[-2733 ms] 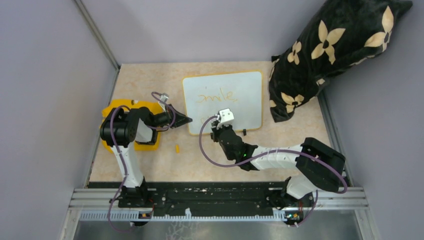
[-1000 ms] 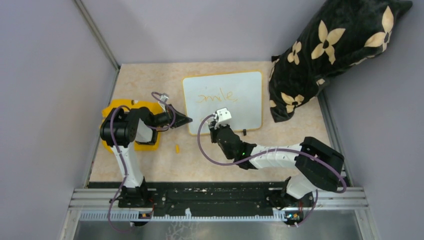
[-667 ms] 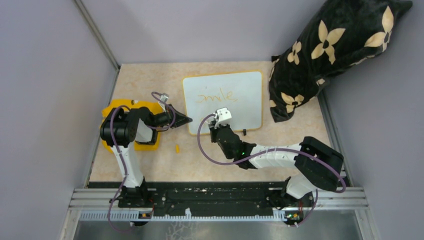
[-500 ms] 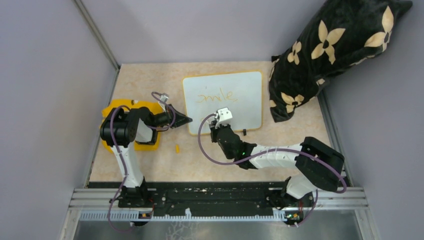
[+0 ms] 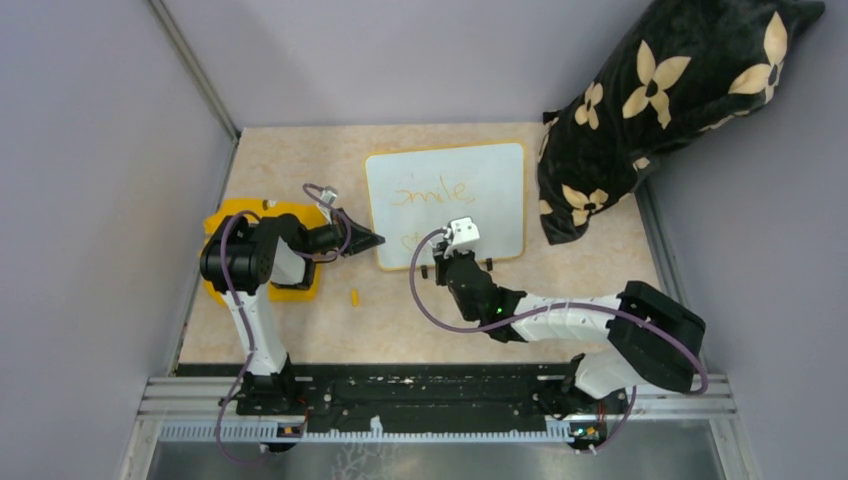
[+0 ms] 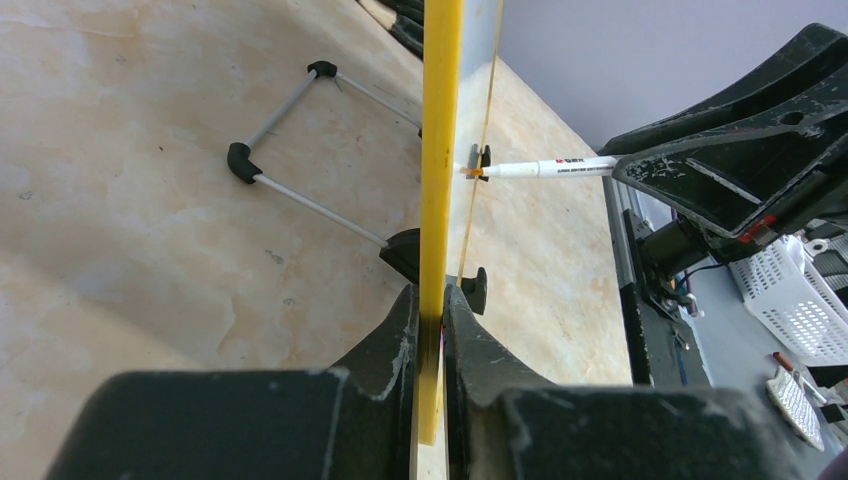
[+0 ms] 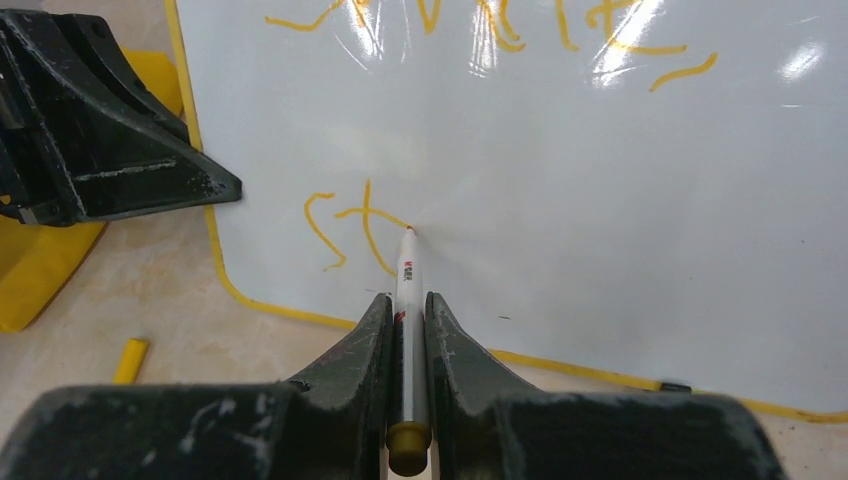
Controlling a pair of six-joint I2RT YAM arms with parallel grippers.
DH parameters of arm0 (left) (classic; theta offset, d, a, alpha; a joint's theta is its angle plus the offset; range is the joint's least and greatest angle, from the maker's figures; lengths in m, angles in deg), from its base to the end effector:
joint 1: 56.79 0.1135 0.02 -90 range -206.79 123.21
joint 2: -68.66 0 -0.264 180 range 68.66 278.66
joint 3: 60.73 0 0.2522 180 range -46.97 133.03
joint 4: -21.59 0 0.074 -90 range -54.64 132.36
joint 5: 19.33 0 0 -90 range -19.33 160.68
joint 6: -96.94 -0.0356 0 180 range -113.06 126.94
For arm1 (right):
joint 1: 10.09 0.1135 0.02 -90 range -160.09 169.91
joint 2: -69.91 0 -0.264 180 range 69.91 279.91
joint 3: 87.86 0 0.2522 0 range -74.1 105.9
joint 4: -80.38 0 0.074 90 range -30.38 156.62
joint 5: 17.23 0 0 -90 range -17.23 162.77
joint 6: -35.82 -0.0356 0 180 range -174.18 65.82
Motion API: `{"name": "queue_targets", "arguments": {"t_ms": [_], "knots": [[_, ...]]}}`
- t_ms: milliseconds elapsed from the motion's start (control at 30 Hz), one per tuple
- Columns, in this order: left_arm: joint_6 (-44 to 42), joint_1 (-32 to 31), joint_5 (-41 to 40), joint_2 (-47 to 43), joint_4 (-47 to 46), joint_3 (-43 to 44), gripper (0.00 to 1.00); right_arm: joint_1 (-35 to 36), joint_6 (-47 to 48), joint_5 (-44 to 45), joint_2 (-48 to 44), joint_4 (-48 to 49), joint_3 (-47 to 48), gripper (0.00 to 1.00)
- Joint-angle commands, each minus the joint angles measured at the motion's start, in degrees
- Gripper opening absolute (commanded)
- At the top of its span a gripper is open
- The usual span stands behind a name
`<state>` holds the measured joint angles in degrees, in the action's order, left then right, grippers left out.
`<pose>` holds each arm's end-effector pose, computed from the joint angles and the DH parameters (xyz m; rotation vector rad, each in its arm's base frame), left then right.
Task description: Write a sentence on the whiteboard
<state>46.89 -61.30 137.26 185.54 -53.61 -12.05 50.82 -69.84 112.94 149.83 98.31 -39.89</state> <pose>0.3169 -0.0578 0.1256 0.5536 1.6198 -1.4233 0.1591 0.2387 0.2154 -0.2060 1.7569 0.3349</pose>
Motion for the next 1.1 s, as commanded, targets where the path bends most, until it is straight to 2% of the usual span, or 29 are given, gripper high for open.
{"name": "queue_targets", "arguments": {"t_ms": [0, 267, 1067], "knots": [[-1.69, -0.26, -2.15, 0.44, -3.67, 0.94, 0.0, -1.14, 0.1, 0.45, -5.08, 2.75, -2.48, 0.0], [-1.68, -0.28, -2.14, 0.45, -3.59, 0.94, 0.0, -1.31, -0.03, 1.73, -8.13, 1.63, -3.37, 0.0], [-1.76, -0.41, -2.08, 0.45, -3.4, 0.94, 0.0, -2.36, 0.3, -0.02, -2.57, 1.05, 0.79, 0.0]]}}
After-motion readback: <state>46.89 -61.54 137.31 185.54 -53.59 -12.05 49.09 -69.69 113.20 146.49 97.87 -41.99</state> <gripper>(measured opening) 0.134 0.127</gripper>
